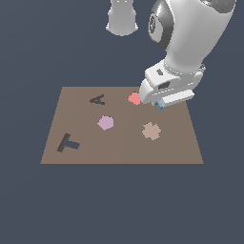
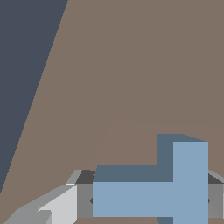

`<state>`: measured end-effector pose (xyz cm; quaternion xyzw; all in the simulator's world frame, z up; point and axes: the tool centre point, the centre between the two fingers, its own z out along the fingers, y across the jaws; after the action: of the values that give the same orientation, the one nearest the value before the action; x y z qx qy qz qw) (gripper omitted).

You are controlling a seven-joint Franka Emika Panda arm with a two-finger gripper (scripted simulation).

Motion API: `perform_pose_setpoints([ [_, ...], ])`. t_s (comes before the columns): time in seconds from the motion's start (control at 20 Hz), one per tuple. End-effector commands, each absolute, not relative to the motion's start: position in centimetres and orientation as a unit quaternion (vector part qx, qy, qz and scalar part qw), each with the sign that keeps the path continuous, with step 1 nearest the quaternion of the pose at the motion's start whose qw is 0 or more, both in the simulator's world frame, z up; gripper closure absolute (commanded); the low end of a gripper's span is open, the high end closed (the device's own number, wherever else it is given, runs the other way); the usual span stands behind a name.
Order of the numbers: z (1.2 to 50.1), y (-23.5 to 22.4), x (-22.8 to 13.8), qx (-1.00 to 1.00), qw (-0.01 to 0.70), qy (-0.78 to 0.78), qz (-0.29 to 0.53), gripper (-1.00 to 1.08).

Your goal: Insert a designated object into the corresponding slot on a board.

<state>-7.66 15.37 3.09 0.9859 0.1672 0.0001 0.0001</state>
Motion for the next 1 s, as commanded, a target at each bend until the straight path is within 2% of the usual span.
perform_pose_setpoints([
  [0.0, 3.1, 15.2, -7.6, 0.986, 0.0, 0.166, 0.0, 1.08],
  [0.5, 3.3, 11.2, -4.1, 0.992, 0.0, 0.123, 0.0, 1.08],
  [0.95, 3.6, 2.4, 1.9, 0.999, 0.0, 0.037, 0.0, 1.08],
])
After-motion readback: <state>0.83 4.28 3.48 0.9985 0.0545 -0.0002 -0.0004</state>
